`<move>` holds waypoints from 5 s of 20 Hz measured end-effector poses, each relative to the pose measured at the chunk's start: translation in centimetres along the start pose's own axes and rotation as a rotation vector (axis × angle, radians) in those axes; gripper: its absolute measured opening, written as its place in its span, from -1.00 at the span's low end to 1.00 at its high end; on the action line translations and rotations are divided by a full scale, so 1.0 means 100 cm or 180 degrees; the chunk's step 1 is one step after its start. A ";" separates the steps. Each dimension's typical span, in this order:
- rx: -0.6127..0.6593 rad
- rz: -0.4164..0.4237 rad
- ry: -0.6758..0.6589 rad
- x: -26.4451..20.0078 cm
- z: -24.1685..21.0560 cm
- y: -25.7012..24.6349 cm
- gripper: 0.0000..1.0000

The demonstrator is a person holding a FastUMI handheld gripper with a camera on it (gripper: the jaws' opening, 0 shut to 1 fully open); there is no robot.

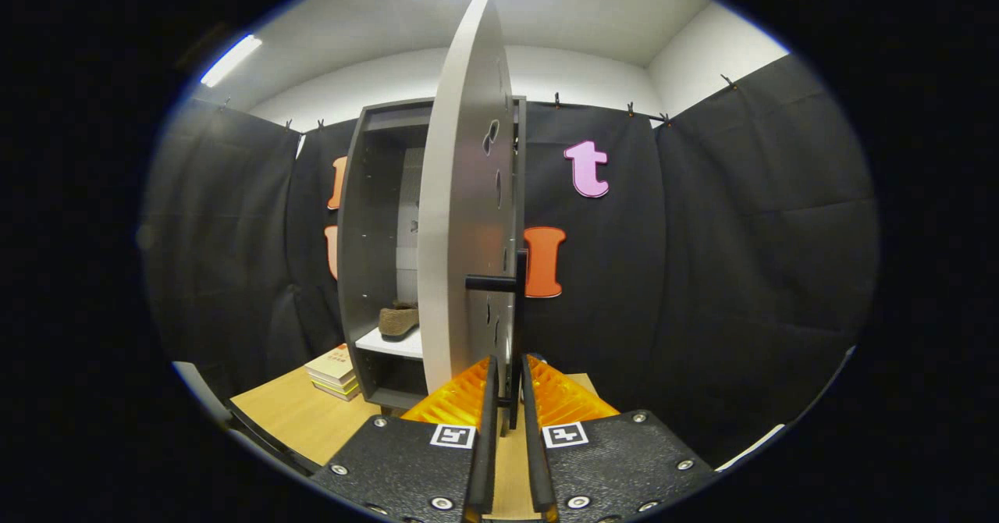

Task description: Open the shoe cabinet door, grab the shoes and put them into the shoe cabinet, then close the shoe cabinet door.

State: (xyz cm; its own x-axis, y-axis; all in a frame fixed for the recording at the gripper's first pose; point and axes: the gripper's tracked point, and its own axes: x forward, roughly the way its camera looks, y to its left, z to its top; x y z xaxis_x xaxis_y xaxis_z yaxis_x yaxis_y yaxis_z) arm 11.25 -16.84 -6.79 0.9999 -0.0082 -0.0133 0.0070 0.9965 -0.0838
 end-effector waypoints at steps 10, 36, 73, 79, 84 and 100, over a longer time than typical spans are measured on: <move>0.0101 -0.0393 0.0093 -0.020 0.000 -0.023 -0.77; 0.0443 -0.0129 0.1028 -0.008 -0.158 0.185 0.53; 0.0130 0.0343 0.2057 0.155 -0.462 0.240 -0.86; -0.0001 0.0330 0.1923 0.154 -0.386 0.222 -0.90; -0.0071 0.0251 0.1695 0.143 -0.295 0.215 -0.90; -0.0326 0.0288 0.1224 0.167 -0.136 0.231 -0.90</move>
State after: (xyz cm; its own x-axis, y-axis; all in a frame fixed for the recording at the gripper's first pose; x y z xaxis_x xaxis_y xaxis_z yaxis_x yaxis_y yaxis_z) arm 27.92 4.86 -22.46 0.9181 0.0290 -0.3952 -0.1015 0.9813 -0.1638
